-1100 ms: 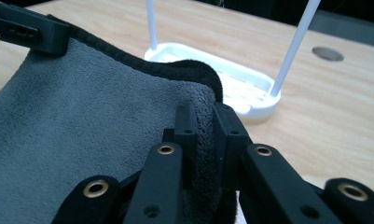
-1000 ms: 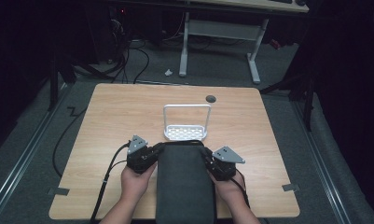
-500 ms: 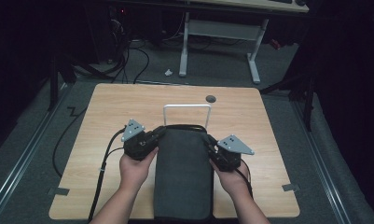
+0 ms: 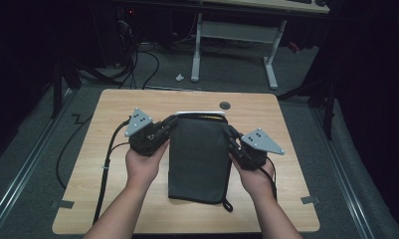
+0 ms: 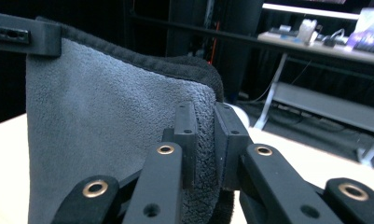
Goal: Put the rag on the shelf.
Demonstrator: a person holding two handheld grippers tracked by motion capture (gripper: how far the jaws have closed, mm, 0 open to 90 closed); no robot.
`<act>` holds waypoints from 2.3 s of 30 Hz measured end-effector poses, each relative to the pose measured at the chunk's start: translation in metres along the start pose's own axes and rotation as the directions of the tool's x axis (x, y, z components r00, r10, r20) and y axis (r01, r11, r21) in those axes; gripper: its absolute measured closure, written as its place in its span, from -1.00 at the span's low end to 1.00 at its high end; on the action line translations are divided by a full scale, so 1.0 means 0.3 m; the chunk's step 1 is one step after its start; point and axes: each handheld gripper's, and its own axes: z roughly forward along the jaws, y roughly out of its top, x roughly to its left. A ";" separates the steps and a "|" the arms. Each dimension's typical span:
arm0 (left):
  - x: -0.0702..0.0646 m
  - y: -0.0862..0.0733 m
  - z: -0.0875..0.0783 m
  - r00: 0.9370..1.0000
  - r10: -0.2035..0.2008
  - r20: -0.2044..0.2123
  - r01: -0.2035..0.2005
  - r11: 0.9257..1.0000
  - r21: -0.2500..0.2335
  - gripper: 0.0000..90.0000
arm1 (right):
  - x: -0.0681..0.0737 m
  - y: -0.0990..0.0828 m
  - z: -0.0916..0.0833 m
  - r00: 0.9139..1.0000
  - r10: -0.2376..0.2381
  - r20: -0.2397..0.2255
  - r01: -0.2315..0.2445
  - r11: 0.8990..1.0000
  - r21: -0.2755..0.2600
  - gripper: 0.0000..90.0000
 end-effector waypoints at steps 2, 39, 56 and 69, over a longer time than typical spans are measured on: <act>-0.001 0.022 -0.001 1.000 0.010 0.000 -0.010 1.000 -0.010 0.84 | -0.004 0.026 -0.001 1.000 -0.004 0.008 0.004 1.000 -0.019 0.82; 0.085 0.273 0.153 0.990 0.126 -0.062 -0.130 0.989 -0.074 0.85 | -0.116 0.246 0.140 0.998 -0.029 0.061 0.035 0.994 -0.102 0.82; 0.159 0.290 0.325 0.964 0.221 -0.148 -0.222 0.975 0.007 0.85 | -0.227 0.253 0.301 0.994 -0.088 0.058 0.092 0.994 -0.057 0.82; 0.256 0.128 0.424 0.981 0.156 -0.115 -0.140 0.981 0.131 0.84 | -0.263 0.156 0.406 0.994 -0.107 0.032 0.105 0.993 0.061 0.81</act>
